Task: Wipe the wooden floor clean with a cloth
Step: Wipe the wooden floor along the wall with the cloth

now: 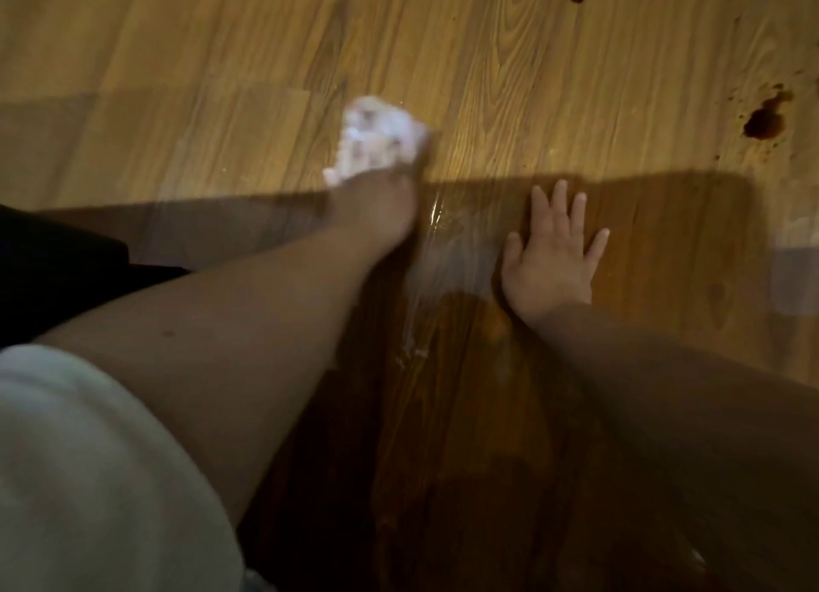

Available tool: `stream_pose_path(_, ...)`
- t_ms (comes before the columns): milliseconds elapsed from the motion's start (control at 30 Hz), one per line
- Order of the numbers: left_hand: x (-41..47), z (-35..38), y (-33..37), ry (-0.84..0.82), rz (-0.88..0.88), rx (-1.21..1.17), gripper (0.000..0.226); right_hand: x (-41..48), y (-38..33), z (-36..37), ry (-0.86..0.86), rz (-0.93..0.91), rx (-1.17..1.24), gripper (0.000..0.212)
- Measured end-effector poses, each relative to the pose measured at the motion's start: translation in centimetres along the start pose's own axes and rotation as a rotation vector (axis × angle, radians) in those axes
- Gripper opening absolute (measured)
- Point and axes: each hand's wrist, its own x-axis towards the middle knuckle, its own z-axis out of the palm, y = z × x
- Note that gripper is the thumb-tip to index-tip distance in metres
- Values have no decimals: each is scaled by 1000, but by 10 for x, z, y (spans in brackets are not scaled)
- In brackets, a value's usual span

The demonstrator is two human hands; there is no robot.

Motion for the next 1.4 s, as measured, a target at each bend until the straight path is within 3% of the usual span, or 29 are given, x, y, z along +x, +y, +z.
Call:
stream_pose_path(67, -16, -3, 50, -53, 387, -229, 51, 0, 2, -1, 130, 46, 209, 50)
stream_pose_path(100, -29, -9, 74, -117, 517, -382, 52, 0, 5, -3, 211, 76, 338, 46)
stream_pose_path(133, -33, -12, 81, -163, 535, -517, 51, 0, 7, -6, 295, 102, 462, 42)
stream_pose_path(167, -30, -12, 77, -146, 468, -651, 49, 0, 7, -8, 368, 120, 556, 40)
stream_pose_path(233, -21, -13, 41, 85, 209, -767, 52, 1, 0, -10, 430, 102, 525, 43)
stream_pose_path(267, -17, -13, 20, 181, 52, -670, 53, 4, -5, -10, 389, 69, 392, 46)
stream_pose_path(333, -14, -12, -26, 129, -203, -300, 55, 8, -27, 2, 154, -45, 89, 52)
stream_pose_path(433, -22, -10, -48, -19, -144, -101, 55, 8, -52, 17, -119, -295, -129, 62)
stream_pose_path(567, -22, -16, -46, -70, -141, -61, 59, 27, -19, -6, -183, -733, -387, 62)
stream_pose_path(633, -25, -18, -34, -195, -134, -19, 68, 37, 20, -27, -43, -622, -319, 55)
stream_pose_path(733, -29, -22, -8, -395, -44, 3, 104, 48, 78, -52, 240, -29, -226, 51)
stream_pose_path(800, -32, -24, 2, -460, -29, 46, 124, 54, 70, -49, 198, 319, -304, 54)
stream_pose_path(867, -33, -22, 5, -452, -30, 74, 130, 51, 33, -40, 112, 268, -396, 51)
stream_pose_path(933, -36, -19, 3, -413, -25, 94, 129, 36, 1, -24, 56, -170, -291, 45)
stream_pose_path(1000, -41, -15, 0, -382, -1, 99, 125, 11, -19, -7, -116, -555, -229, 60)
stream_pose_path(1067, -47, -12, -2, -385, 15, 66, 120, 6, -16, -4, -263, -641, -251, 61)
stream_pose_path(1167, -56, -9, -6, -405, -15, 4, 114, 17, 21, -28, -140, -597, -209, 56)
stream_pose_path(1200, -61, -7, -6, -417, -24, -1, 111, 17, 40, -41, -36, -480, -171, 54)
stream_pose_path(1267, -70, -6, -6, -418, -24, 1, 106, 11, 79, -63, 59, -53, -126, 60)
stream_pose_path(1333, -77, -6, -2, -408, -30, 1, 102, 3, 92, -68, -36, 245, -150, 69)
stream_pose_path(1400, -87, -6, 9, -423, -33, 12, 102, -13, 84, -56, -102, 201, -213, 70)
